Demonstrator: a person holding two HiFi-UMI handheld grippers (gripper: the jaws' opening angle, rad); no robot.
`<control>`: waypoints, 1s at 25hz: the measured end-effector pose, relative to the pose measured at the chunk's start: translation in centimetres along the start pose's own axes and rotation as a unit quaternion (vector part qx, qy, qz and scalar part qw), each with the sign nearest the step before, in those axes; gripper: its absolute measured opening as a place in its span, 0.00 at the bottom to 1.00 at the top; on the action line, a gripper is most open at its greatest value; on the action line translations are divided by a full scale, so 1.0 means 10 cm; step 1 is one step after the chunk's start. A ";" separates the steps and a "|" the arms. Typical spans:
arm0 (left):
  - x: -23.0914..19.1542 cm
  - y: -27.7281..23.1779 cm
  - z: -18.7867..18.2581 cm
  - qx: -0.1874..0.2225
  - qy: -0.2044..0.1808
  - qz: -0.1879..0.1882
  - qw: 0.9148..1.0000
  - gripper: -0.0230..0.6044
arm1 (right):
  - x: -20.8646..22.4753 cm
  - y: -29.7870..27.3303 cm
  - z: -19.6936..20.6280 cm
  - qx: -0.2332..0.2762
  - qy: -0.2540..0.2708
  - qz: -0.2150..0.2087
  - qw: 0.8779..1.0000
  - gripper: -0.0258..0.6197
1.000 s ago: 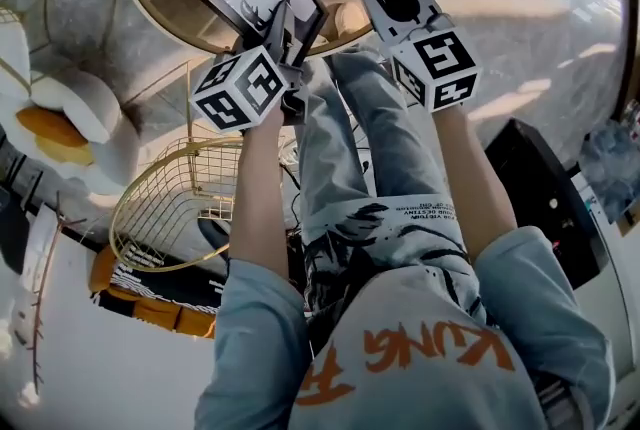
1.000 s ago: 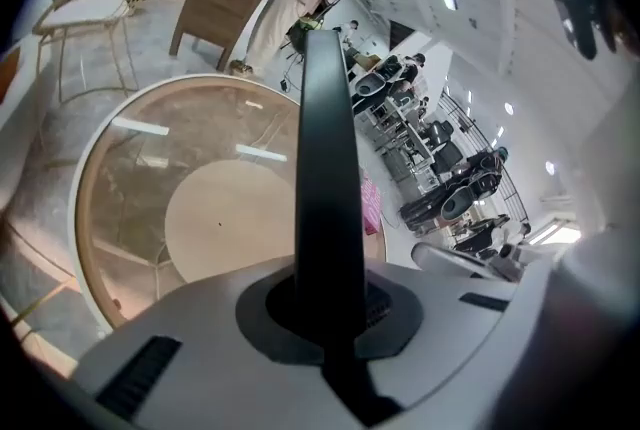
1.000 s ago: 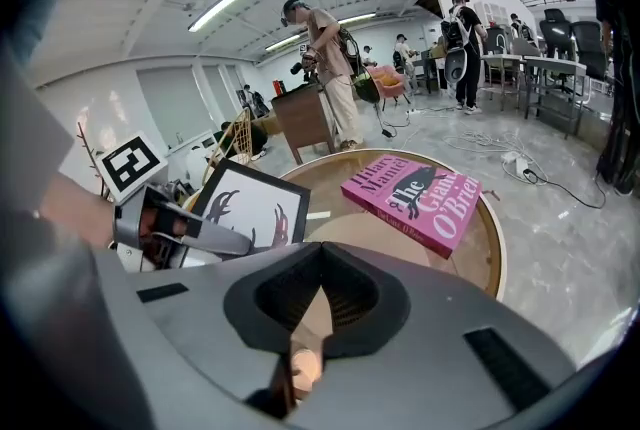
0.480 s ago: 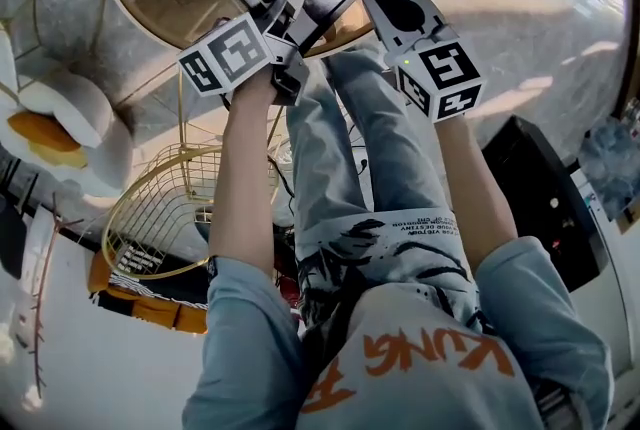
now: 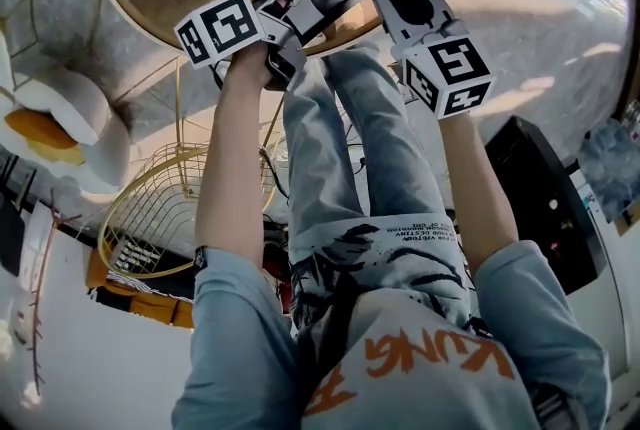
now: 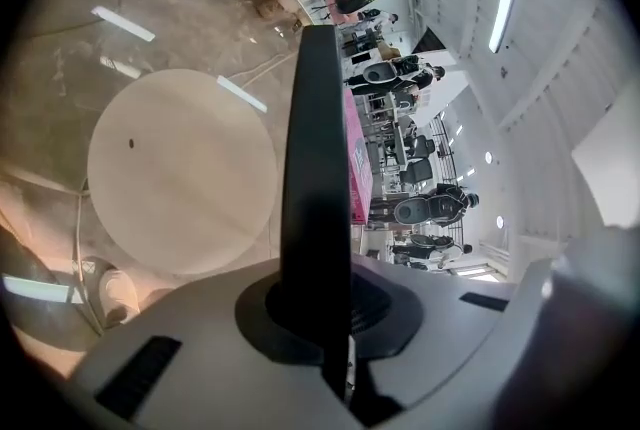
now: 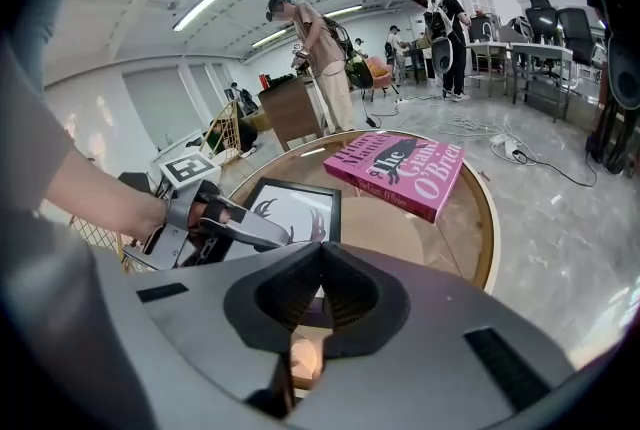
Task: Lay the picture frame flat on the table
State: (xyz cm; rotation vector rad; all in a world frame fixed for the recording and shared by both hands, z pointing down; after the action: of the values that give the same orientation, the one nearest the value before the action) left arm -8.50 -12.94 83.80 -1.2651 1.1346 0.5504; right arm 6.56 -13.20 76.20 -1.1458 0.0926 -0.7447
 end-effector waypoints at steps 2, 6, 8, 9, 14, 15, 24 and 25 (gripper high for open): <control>-0.02 0.00 -0.01 -0.004 0.000 -0.001 1.000 0.08 | 0.00 -0.02 -0.01 0.001 -0.002 -0.001 1.000 0.04; -0.02 0.01 -0.03 -0.003 -0.016 -0.008 1.000 0.08 | -0.01 -0.05 0.00 0.001 -0.003 -0.005 1.000 0.04; -0.03 0.01 -0.03 -0.003 -0.021 -0.016 1.000 0.09 | -0.01 -0.05 0.00 0.000 -0.004 -0.005 1.000 0.04; -0.04 0.01 -0.02 -0.005 -0.023 -0.022 0.999 0.10 | -0.02 -0.05 0.01 0.000 -0.005 -0.005 1.000 0.04; 0.00 0.02 0.00 -0.039 -0.042 -0.051 0.997 0.41 | -0.04 -0.04 0.00 -0.001 -0.001 -0.006 1.000 0.04; 0.01 0.04 0.00 -0.042 -0.047 -0.058 0.996 0.42 | -0.05 -0.05 -0.01 -0.001 -0.002 -0.006 1.000 0.04; -0.04 0.25 -0.04 -0.001 -0.060 -0.125 0.990 0.49 | -0.05 -0.06 0.01 -0.005 0.002 -0.015 1.000 0.04; -0.02 0.27 -0.04 -0.001 -0.066 -0.135 0.989 0.52 | -0.06 -0.06 0.01 -0.005 0.003 -0.016 1.000 0.04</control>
State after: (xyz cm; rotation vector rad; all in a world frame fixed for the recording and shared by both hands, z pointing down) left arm -11.00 -12.56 82.78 -1.3392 0.8359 0.4242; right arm 5.82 -12.91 76.59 -1.1569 0.0839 -0.7771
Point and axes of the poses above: the fingertips, and each gripper's own axes: y backward along the fingers, x to its right, z out of its underside, the point moved 5 cm from there along y, backward along the fingers, and after that the axes turned 13 degrees about -x, right-handed, at the moved point
